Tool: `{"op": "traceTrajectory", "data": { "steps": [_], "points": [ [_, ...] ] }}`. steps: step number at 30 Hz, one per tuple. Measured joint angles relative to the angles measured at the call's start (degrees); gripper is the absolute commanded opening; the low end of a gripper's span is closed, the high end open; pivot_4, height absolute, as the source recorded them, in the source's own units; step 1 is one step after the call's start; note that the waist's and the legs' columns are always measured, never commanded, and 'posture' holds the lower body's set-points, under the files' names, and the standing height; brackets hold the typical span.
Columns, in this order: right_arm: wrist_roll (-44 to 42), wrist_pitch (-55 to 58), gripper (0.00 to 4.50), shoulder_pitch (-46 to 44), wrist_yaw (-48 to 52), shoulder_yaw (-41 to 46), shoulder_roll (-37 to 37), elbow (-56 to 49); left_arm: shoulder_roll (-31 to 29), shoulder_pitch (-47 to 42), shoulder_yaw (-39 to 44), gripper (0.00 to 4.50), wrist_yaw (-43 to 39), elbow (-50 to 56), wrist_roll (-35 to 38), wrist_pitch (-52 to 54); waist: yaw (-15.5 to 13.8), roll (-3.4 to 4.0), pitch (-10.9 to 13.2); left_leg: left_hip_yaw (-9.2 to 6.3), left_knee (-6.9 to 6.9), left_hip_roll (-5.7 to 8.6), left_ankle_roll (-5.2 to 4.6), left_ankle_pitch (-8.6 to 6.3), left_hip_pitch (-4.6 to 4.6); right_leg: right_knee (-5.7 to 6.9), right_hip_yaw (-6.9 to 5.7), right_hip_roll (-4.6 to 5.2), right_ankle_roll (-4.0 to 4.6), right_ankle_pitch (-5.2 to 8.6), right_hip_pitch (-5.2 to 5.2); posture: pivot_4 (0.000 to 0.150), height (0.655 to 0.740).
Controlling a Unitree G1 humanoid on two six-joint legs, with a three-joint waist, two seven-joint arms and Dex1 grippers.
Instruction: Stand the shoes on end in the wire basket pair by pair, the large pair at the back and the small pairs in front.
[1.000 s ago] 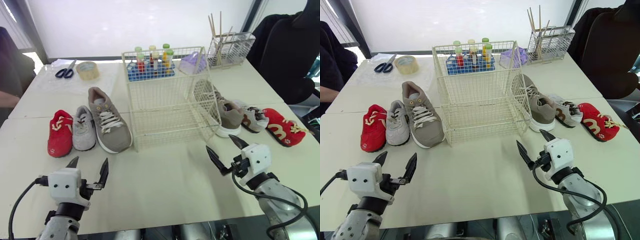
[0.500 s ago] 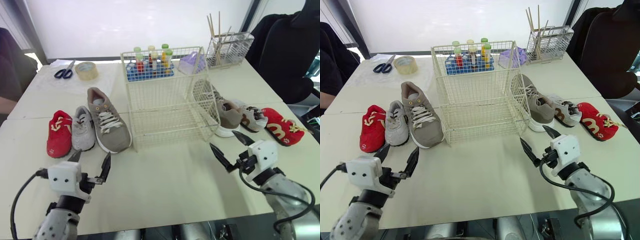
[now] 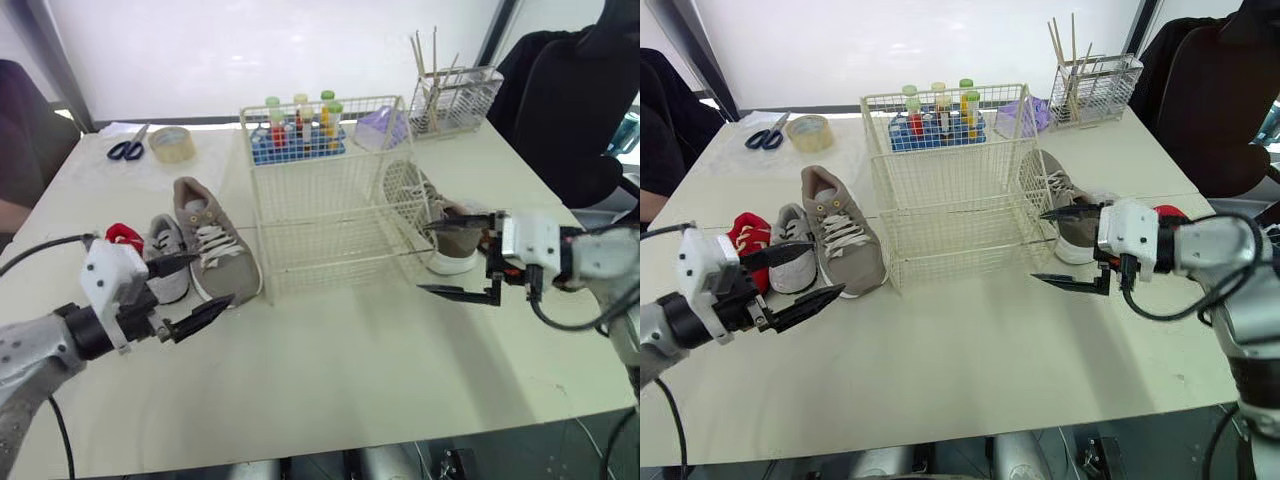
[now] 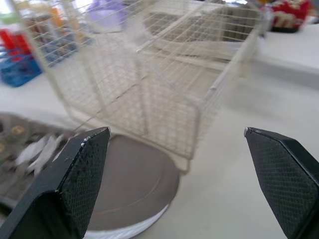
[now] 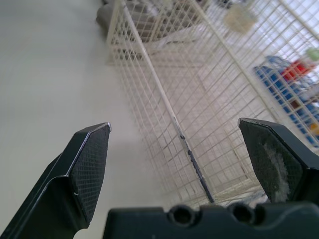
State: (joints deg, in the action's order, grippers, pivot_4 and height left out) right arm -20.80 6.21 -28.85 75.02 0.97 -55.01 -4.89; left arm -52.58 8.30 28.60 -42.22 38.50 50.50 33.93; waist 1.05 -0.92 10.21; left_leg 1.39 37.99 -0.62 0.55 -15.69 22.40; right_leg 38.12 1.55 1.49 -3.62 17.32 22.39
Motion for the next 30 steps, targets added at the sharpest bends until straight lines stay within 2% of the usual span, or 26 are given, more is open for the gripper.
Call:
{"op": "traceTrajectory", "data": {
  "steps": [4,7,13,21,24,27,30],
  "points": [
    [5.1,-2.8,4.5,-10.4,5.3,-6.6,0.8,8.6,-1.4,-5.2,0.1,4.48,0.2,-0.4,3.7,2.3,-0.1,0.02,0.0,-0.01,-0.06,0.0,0.01,0.0,0.03,0.0,-0.02,0.03,-0.14,-0.08,0.05,0.15,0.74],
    [7.7,-3.2,4.5,-13.9,8.2,-10.3,1.9,12.0,-1.4,-7.3,0.0,4.48,2.1,-0.2,5.2,3.6,-0.2,0.02,0.0,-0.03,-0.1,0.0,0.02,-0.01,0.08,-0.01,-0.03,0.09,-0.16,-0.09,0.1,0.15,0.74],
    [11.4,-1.4,4.5,-16.7,10.5,-14.4,2.9,13.5,-1.1,-8.4,-0.1,4.48,5.2,0.6,5.4,5.4,-0.1,0.03,0.0,-0.03,-0.14,0.0,0.03,-0.02,0.11,-0.01,-0.03,0.13,-0.14,-0.09,0.16,0.15,0.74],
    [17.4,1.9,4.5,-16.6,7.0,-17.5,5.0,12.4,-0.3,-8.4,-0.2,4.48,7.8,2.3,5.4,5.7,-0.1,0.04,0.0,-0.03,-0.17,0.01,0.05,-0.03,0.11,0.0,-0.02,0.17,-0.01,-0.03,0.2,0.15,0.74],
    [18.3,3.6,3.67,-15.9,5.8,-17.7,5.5,11.1,-0.1,-8.4,-0.4,4.5,8.2,2.3,5.4,5.7,-0.1,0.04,0.0,-0.03,-0.17,0.01,0.05,-0.03,0.11,0.0,-0.02,0.17,0.0,-0.02,0.2,0.15,0.74],
    [18.7,5.0,2.28,-14.8,5.4,-18.0,5.5,9.7,-0.1,-8.5,-0.7,4.5,8.4,2.2,5.2,5.7,-0.1,0.04,0.0,-0.03,-0.19,0.01,0.06,-0.03,0.12,-0.01,-0.02,0.19,0.03,-0.01,0.2,0.15,0.74],
    [19.6,6.0,0.71,-13.9,4.5,-18.1,5.5,8.6,-0.2,-9.2,-0.8,4.5,8.3,1.7,5.1,5.7,-0.1,0.04,0.0,-0.02,-0.2,0.02,0.06,-0.03,0.12,-0.01,-0.02,0.19,0.03,-0.01,0.2,0.15,0.74]
  ]
}}
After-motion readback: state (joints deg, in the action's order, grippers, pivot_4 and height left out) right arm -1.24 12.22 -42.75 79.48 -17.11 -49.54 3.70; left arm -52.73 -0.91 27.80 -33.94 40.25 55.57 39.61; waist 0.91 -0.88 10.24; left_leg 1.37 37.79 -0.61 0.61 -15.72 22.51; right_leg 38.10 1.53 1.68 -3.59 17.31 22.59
